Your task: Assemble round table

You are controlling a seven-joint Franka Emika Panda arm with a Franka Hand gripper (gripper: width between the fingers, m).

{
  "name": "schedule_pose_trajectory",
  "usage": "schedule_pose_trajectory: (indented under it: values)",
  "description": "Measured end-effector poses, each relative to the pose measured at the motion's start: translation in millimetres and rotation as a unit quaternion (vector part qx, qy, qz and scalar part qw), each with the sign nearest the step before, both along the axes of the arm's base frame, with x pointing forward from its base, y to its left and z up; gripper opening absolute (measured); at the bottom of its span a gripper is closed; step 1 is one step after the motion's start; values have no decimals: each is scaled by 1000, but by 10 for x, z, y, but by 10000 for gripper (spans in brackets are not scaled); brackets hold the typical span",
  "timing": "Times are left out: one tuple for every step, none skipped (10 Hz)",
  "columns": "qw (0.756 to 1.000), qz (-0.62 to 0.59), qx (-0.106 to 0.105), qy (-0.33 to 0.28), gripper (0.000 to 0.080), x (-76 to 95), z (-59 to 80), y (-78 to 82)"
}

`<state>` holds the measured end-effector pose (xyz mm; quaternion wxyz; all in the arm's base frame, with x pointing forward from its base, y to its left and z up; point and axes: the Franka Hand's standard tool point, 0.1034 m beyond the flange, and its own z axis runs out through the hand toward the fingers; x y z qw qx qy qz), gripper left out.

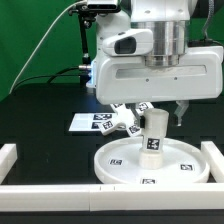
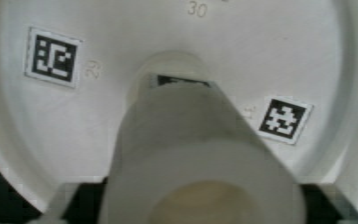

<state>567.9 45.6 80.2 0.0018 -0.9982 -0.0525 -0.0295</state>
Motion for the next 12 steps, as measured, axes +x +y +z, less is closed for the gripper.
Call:
schedule_pose_trajectory:
  values:
    - [1000, 0, 0, 0, 397, -2, -3, 4]
    - [1000, -7, 1, 1, 397, -3, -5, 1]
    - [1000, -13, 1, 0, 397, -1, -9, 0]
    - [1000, -13, 0, -8, 397, 17, -9, 2]
    - [999, -46, 5, -13, 397, 28, -10, -13]
    - [994, -109, 15, -15, 396, 33, -11, -28]
    - [978, -204, 28, -11, 311, 23, -28, -10]
    - [963, -267, 40, -6, 311, 13, -48, 10]
    - [946, -321, 53, -2, 247, 8, -64, 31]
    - [930, -363, 61, -2, 236, 17, -58, 65]
    - [924, -378, 63, -2, 236, 21, -54, 101]
    - [920, -386, 64, -2, 236, 21, -54, 99]
